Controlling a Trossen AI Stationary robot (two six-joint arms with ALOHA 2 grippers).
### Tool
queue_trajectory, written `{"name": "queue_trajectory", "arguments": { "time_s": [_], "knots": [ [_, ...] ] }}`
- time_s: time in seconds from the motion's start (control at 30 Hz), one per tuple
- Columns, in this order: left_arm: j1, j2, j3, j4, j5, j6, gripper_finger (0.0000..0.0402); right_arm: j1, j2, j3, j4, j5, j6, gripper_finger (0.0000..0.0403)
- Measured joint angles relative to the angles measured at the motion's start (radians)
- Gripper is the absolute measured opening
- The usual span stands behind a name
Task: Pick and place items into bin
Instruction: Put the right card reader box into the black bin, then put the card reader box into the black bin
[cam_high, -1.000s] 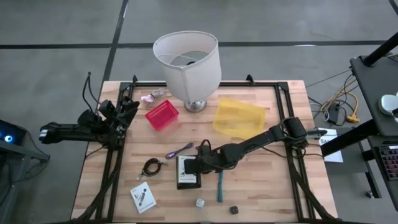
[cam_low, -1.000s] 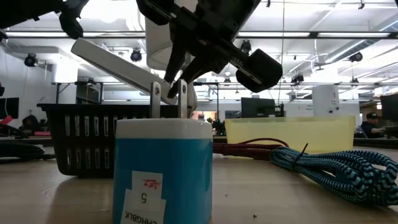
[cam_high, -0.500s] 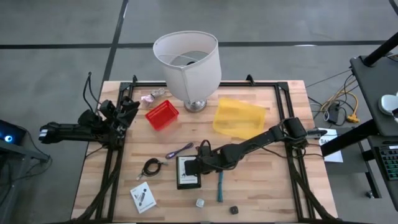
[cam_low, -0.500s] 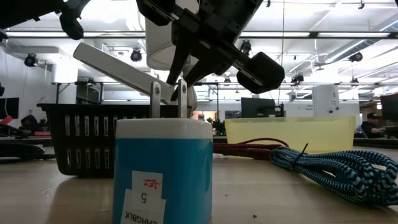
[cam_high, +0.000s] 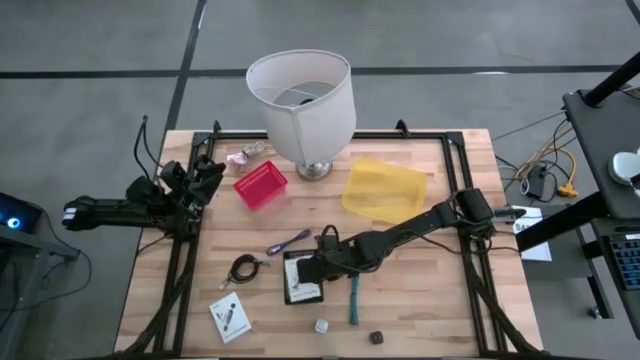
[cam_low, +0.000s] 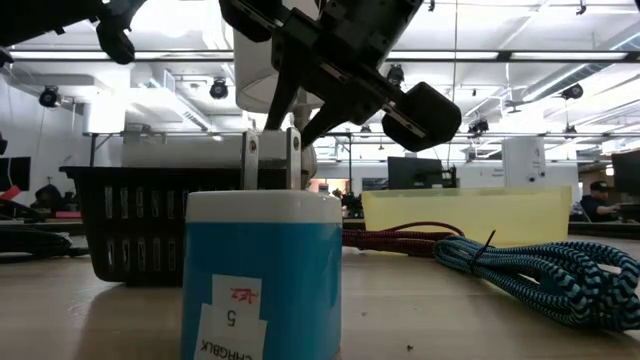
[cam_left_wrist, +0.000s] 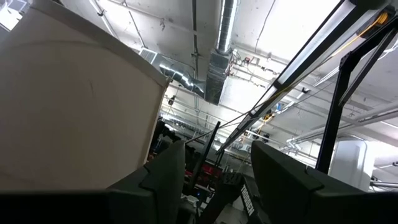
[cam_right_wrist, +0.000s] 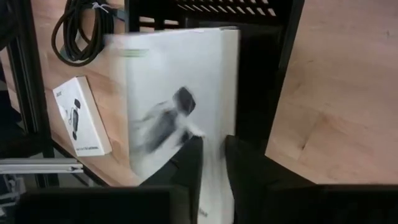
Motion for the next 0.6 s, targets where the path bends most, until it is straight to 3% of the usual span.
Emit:
{"name": "queue_trajectory", "arguments": {
  "time_s": [0.23, 0.5, 0.6],
  "knots": [
    [0.0, 0.0, 0.0, -0.001, 0.0, 0.0, 0.0169, -0.007, 0.0, 0.0, 0.0, 0.007, -0.003, 0.01],
    [0.0, -0.004, 0.0, 0.0, 0.0, 0.0, 0.0169, 0.006, -0.081, -0.002, -0.003, 0.175, -0.17, 0.0104],
    [0.0, -0.007, 0.0, 0.0, 0.0, -0.002, 0.0169, 0.026, -0.143, -0.002, -0.052, 0.24, -0.304, 0.0098]
  ]
}}
